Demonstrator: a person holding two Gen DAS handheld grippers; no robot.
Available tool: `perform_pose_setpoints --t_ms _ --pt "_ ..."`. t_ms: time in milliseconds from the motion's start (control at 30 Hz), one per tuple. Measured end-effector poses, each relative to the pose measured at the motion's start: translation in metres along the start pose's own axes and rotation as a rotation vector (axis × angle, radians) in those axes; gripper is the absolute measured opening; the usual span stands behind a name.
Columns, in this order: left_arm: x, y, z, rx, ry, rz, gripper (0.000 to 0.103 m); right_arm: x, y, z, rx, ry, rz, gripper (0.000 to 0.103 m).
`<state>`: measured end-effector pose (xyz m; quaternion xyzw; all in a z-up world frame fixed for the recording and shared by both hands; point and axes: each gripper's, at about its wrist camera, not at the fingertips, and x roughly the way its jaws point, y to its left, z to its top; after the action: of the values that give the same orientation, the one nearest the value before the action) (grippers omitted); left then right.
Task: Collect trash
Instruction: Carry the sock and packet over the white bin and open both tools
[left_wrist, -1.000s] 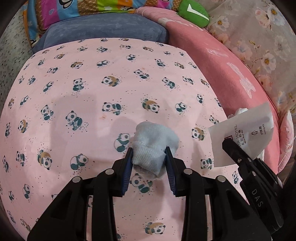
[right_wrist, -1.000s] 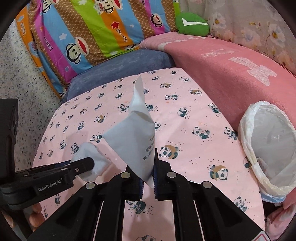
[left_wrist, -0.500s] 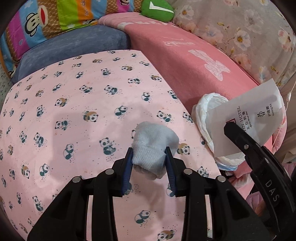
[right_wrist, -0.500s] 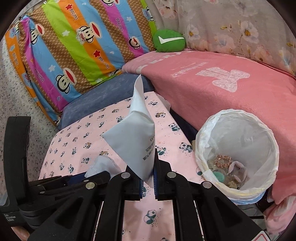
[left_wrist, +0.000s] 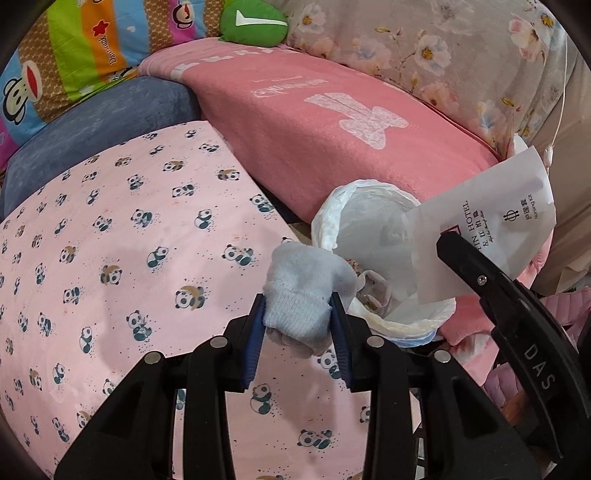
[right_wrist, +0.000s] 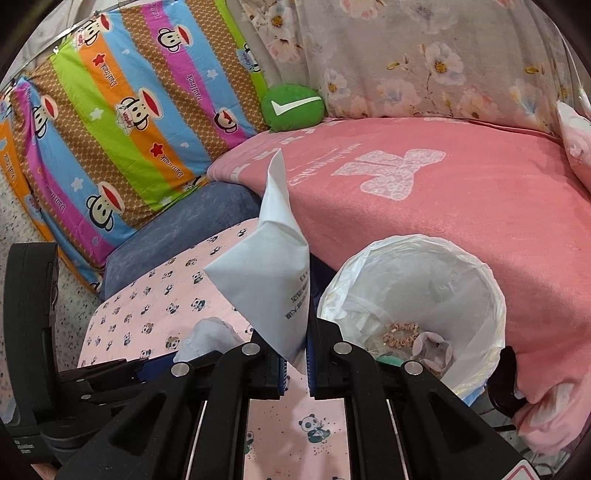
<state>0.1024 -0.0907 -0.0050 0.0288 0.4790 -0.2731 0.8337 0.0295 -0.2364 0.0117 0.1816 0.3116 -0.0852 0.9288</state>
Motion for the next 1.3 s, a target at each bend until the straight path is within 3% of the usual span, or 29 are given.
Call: perform_pose_setpoints --t_ms 433,667,733,833,1000,1133,1300 --pt "0.023 -0.068 0.027 0.112 0.007 -0.068 0.033 -0.01 -0.062 0.02 0.097 -0.065 -0.075 0.008" --pt "0.039 -0.095 0.042 0.147 0.018 -0.143 0.037 -0.01 -0.088 0.03 0.122 -0.08 -0.116 0.008" --pt "0.041 -0.097 0.045 0.143 0.001 -0.132 0.054 -0.008 -0.092 0.032 0.126 -0.078 -0.122 0.008" --pt "0.038 -0.094 0.049 0.121 -0.032 -0.105 0.069 -0.004 -0.096 0.036 0.123 -0.076 -0.128 0.009" --pt "0.035 -0.078 0.054 0.088 -0.053 -0.052 0.072 0.003 -0.094 0.041 0.116 -0.077 -0.129 0.016" --pt "0.032 -0.064 0.054 0.062 -0.063 -0.029 0.072 0.007 -0.086 0.045 0.105 -0.083 -0.12 0.036" --pt "0.03 -0.051 0.053 0.04 -0.067 -0.012 0.073 0.01 -0.074 0.047 0.08 -0.082 -0.105 0.037"
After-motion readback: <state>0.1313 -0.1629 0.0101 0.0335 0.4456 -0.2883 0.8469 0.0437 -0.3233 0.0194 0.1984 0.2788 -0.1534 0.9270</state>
